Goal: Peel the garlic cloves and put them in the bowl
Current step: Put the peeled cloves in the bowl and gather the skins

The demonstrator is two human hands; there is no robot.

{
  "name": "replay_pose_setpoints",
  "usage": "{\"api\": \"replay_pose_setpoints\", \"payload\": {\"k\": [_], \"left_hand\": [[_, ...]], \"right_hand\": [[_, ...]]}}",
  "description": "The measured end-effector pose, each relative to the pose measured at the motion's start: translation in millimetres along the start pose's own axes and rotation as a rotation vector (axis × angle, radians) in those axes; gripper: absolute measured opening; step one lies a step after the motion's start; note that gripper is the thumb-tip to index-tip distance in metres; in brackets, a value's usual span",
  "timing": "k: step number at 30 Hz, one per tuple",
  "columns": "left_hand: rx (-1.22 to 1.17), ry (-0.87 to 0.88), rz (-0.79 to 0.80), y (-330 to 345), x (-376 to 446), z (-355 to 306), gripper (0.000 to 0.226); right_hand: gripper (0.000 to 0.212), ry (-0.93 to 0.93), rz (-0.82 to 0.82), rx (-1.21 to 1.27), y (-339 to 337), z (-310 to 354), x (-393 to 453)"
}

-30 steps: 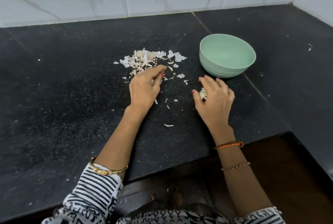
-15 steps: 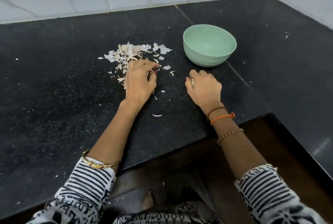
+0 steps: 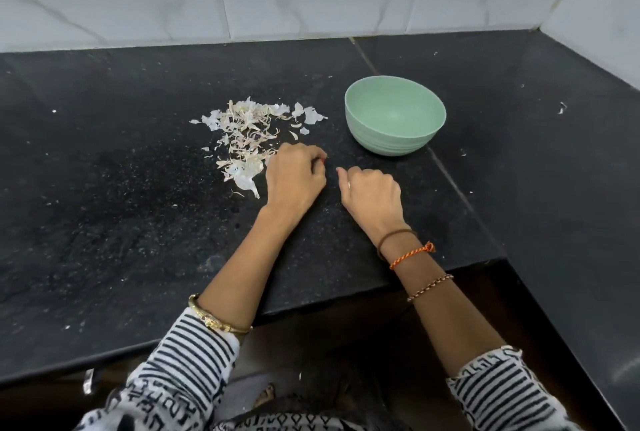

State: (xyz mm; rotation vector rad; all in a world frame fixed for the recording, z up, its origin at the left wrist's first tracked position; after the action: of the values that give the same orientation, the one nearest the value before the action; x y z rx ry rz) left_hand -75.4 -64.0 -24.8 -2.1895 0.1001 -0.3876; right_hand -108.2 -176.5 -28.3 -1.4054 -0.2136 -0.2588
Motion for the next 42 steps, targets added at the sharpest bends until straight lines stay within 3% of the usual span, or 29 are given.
{"api": "replay_pose_setpoints", "payload": {"k": [3, 8, 15, 22, 29, 36, 39, 42], "left_hand": [[0.000, -0.046, -0.007, 4.6, 1.4, -6.3, 0.025], [0.050, -0.053, -0.051, 10.0, 6.6, -10.6, 0.025], [0.101, -0.027, -0.113, 9.6, 7.9, -2.5, 0.023], [0.093, -0.040, -0.166, 6.7, 14.5, 4.7, 0.023], [0.067, -0.052, -0.190, 8.6, 24.1, -0.1, 0.022], [0.056, -0.045, -0.173, 12.6, 26.5, -0.5, 0.023], [0.036, -0.033, -0.191, 11.1, 25.7, 1.5, 0.022], [0.014, -0.054, -0.188, 10.8, 25.4, 5.0, 0.020]], "right_hand": [[0.036, -0.063, -0.071, 0.174, -1.9, -10.4, 0.1], [0.047, 0.031, -0.054, 0.530, -4.4, -25.0, 0.2], [0.056, -0.017, -0.236, 0.785, -61.3, -34.3, 34.3], [0.057, 0.042, -0.043, 0.563, -71.1, -48.4, 98.6], [0.037, 0.040, 0.064, 0.326, -50.0, -57.9, 129.3], [0.043, 0.039, 0.322, 0.355, -31.5, -67.9, 132.3], [0.021, 0.063, 0.258, 0.393, -30.4, -71.8, 135.1], [0.023, 0.073, 0.168, 0.364, -34.6, -72.5, 137.0]]}}
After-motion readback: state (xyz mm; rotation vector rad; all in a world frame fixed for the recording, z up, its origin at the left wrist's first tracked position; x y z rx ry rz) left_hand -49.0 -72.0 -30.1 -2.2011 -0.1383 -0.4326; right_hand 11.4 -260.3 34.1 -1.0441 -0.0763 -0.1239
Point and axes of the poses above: each hand's wrist, its own x-axis towards the middle knuckle, its own y-axis out of the palm, z = x × y, the point moved 3 cm from there along x, towards the middle knuckle, and after that the axes turned 9 degrees about z, right-handed, at the moved point
